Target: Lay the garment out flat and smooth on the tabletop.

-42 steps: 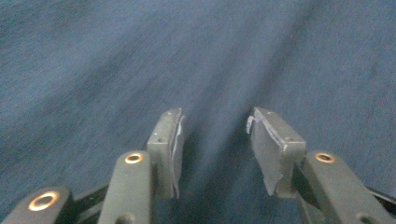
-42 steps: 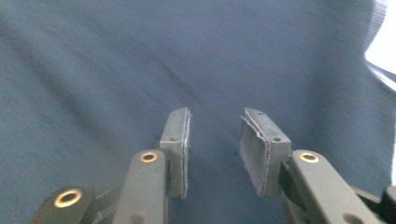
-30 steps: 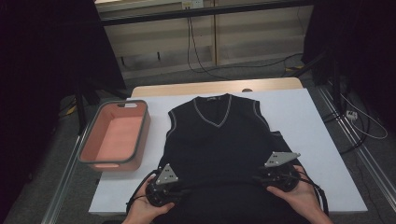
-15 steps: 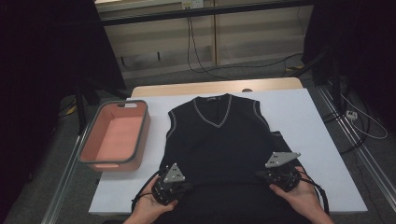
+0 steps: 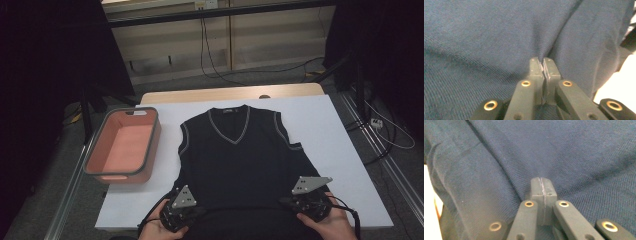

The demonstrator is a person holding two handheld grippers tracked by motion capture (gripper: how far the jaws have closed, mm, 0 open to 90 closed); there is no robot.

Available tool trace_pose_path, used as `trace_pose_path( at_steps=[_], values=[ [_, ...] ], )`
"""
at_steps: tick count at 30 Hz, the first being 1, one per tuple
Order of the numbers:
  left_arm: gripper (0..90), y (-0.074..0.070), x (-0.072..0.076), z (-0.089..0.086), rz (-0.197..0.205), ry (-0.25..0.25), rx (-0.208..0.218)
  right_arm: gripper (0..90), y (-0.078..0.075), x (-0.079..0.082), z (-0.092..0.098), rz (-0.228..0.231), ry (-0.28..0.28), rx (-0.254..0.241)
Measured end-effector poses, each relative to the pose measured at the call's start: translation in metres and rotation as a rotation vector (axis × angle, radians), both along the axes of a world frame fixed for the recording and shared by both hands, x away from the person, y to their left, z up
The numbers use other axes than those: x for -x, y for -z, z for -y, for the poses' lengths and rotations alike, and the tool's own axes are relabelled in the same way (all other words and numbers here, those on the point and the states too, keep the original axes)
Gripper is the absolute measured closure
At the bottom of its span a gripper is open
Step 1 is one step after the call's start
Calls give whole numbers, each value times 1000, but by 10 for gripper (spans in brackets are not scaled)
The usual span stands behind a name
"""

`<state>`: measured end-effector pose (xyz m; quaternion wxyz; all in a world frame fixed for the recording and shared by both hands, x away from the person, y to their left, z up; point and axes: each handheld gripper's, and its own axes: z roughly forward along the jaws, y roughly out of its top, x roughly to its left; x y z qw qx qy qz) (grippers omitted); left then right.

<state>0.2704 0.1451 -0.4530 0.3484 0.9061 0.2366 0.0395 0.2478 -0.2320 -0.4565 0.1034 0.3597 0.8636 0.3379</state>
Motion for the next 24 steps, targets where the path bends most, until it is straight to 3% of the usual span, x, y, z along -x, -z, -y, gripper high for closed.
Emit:
trace_pose_path(
  at_steps=[4, 8, 10, 11, 12, 14, 16, 19, 24],
  values=[
    [877, -1, 9, 0, -16, 15, 10, 900, 0, 13, 0, -6, -5, -6],
    [839, -7, 10, -4, 37, 30, 15, 900, 0, 22, -1, 5, -4, -9],
    [683, -9, 0, -10, 49, -17, 22, 850, 1, 19, -1, 15, -4, -16],
    [641, -11, -5, -14, 52, -28, 30, 770, 1, 17, 0, 25, 0, -18],
    [634, -12, -9, -19, 54, -48, 45, 698, 0, 16, 1, 35, 12, -18],
    [583, -18, -18, -30, 85, -97, 64, 643, -2, 12, 4, 35, 23, -47],
    [547, -22, -26, -40, 119, -157, 75, 563, -5, 9, 8, 65, 47, -73],
    [518, -22, -38, -53, 133, -217, 94, 509, -9, 2, 15, 92, 92, -81],
    [487, -14, -56, -50, 151, -225, 53, 500, -15, -16, 32, 139, 164, -83]
  ],
)
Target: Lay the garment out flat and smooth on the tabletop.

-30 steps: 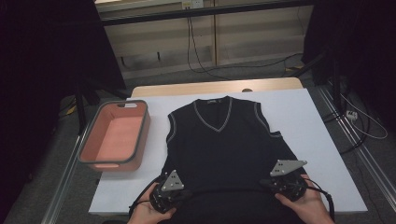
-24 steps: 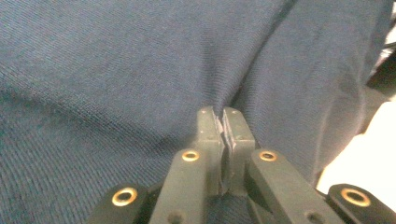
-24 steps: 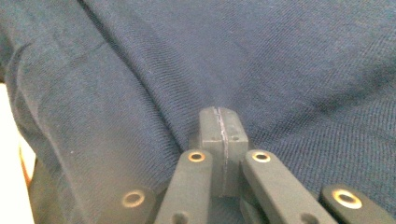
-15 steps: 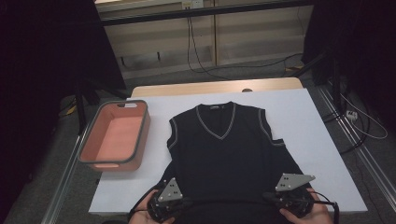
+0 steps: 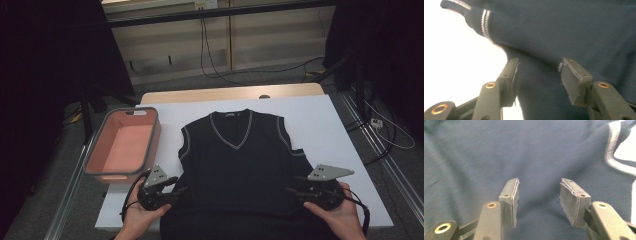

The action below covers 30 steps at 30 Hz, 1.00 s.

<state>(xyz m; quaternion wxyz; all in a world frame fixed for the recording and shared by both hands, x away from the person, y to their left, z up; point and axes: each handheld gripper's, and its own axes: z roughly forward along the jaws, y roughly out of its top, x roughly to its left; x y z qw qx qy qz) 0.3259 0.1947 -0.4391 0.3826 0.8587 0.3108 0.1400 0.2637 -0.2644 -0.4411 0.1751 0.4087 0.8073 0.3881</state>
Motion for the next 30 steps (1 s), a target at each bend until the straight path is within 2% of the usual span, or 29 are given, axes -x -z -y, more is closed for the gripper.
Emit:
trace_pose_path(
  at_steps=[2, 4, 6, 8, 9, 11, 12, 15, 17, 21, 22, 24, 27, 30],
  values=[
    [496, 1, -9, 5, 6, 11, -10, 504, -3, -8, 7, 11, 27, 4],
    [511, 4, -20, 10, 6, 2, -25, 513, -4, -18, 15, 22, 52, 12],
    [524, 7, -31, 15, -17, -3, -33, 527, -4, -29, 21, 13, 80, 17],
    [530, 11, -39, 19, -6, -6, -49, 538, -4, -42, 26, 7, 103, 31],
    [530, 13, -42, 20, -12, -12, -42, 546, -4, -49, 28, 4, 111, 36],
    [530, 16, -44, 20, -26, -22, -32, 533, -3, -64, 31, 2, 138, 46],
    [530, 18, -44, 19, -30, -24, -39, 523, -1, -71, 32, -4, 153, 46],
    [538, 20, -43, 18, -27, -25, -44, 519, 10, -85, 33, -9, 186, 60],
    [542, 20, -43, 19, -30, -26, -41, 509, 17, -89, 34, -26, 201, 59],
    [544, 19, -43, 16, -34, -32, -36, 497, 23, -92, 36, -36, 220, 104],
    [542, 19, -42, 15, -41, -36, -33, 522, 24, -93, 37, -54, 207, 76],
    [530, 22, -43, 10, -64, -22, -35, 538, 25, -94, 39, -65, 211, 51],
    [533, 23, -42, 8, -74, -30, -8, 593, 25, -95, 39, -64, 202, 48],
    [560, 23, -40, 9, -70, -24, -16, 623, 25, -95, 39, -69, 202, 40]
  ],
)
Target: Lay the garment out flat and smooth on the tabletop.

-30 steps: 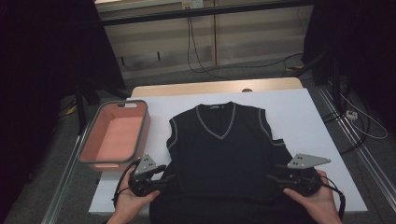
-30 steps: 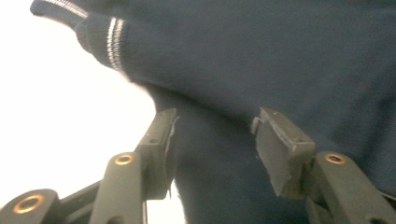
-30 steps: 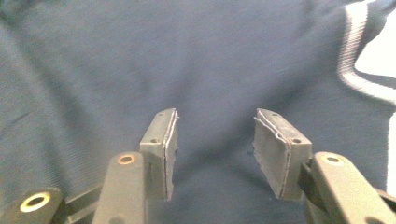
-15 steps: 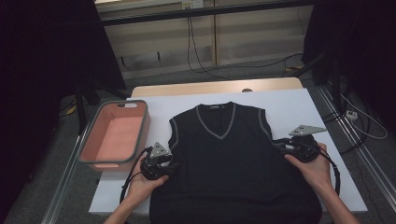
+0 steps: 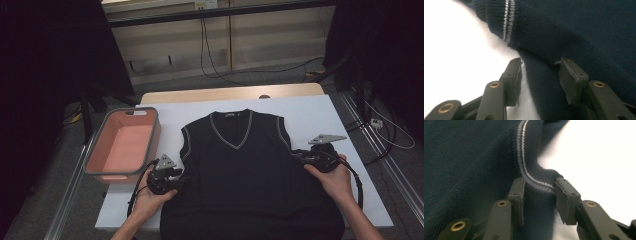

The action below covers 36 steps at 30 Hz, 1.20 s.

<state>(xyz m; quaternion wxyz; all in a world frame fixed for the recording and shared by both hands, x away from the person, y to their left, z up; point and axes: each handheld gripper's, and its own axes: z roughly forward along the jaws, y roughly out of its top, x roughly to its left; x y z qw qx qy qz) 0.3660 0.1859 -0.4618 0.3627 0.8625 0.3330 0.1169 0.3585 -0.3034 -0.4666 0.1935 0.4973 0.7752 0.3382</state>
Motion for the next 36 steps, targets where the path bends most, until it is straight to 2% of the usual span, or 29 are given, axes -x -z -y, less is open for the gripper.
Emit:
trace_pose_path(
  at_steps=[3, 6, 9, 12, 14, 15, 16, 18, 21, 25, 26, 27, 28, 31, 36],
  values=[
    [606, -2, 5, 0, -17, 9, -7, 666, 0, 0, 1, 0, 6, -5],
    [692, -2, 8, -1, -32, 8, 5, 695, 0, 1, 2, 1, 13, -15],
    [743, -2, 8, -2, -49, 7, 22, 692, 1, 1, 4, 4, 8, -25],
    [749, -2, 8, -3, -53, 7, 25, 635, 1, 1, 7, 5, 6, -45],
    [747, -2, 7, -3, -52, 13, 27, 601, 0, 1, 10, 2, 20, -28],
    [738, -2, 7, -4, -35, 23, 16, 605, -1, 1, 11, -1, 24, -28],
    [718, -2, 7, -4, -28, 25, 10, 622, -1, 1, 14, -3, 27, -45],
    [693, -2, 6, -3, -18, 25, 6, 612, -1, 1, 16, -2, 30, -45],
    [677, -2, 5, -2, -11, 14, 1, 584, 1, 0, 17, -4, 40, -55],
    [677, -1, 4, -2, -18, 8, 9, 565, 1, 0, 14, -5, 40, -42],
    [680, -1, 3, -2, -20, 6, 12, 588, 1, 0, 14, -9, 38, -43],
    [694, -1, 4, -2, -25, 5, 16, 697, 0, 0, 14, -14, 32, -41],
    [717, -1, 4, -2, -28, 3, 19, 760, 0, 0, 15, -26, 5, -70],
    [804, -2, 5, -1, -62, -3, 30, 809, 0, 1, 14, -28, 3, -72],
    [840, -5, 15, 1, -54, -19, -4, 847, -4, 5, 14, -2, 28, -37]
  ],
)
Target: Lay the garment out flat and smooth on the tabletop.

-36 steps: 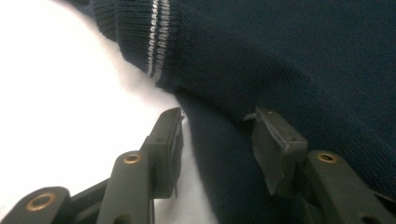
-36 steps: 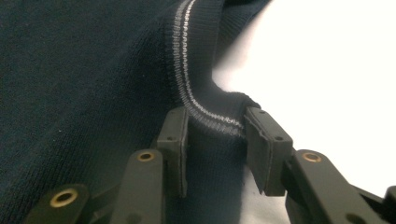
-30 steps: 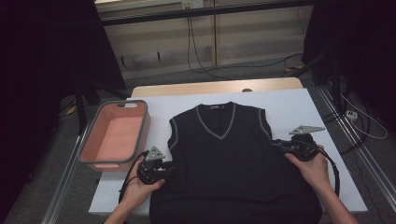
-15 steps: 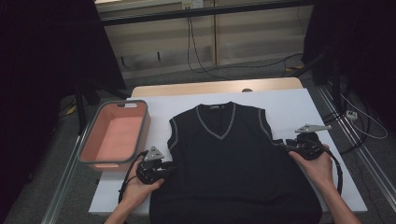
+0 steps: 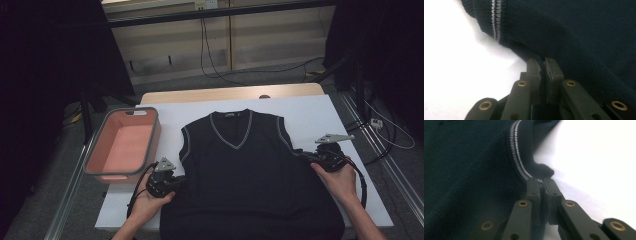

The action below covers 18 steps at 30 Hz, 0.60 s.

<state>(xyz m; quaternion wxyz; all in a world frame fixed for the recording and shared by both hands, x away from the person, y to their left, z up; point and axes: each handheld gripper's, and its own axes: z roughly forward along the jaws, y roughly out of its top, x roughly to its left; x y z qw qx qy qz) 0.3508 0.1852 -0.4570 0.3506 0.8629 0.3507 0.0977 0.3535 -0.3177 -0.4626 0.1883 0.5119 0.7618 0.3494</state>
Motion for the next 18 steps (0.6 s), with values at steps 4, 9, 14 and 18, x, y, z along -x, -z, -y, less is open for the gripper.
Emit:
trace_pose_path(
  at_steps=[4, 9, 14, 18],
  values=[
    [844, -3, 19, 10, 47, 11, -72, 854, -2, 6, 7, 5, 18, 26],
    [844, -5, 29, 19, 69, 32, -91, 860, -6, 13, 21, 24, 69, 26],
    [844, -8, 34, 12, 67, -3, -115, 863, -6, 17, 33, 22, 99, 15],
    [845, -9, 36, -8, 56, -57, -99, 863, -6, 17, 35, 30, 102, 18]
  ],
)
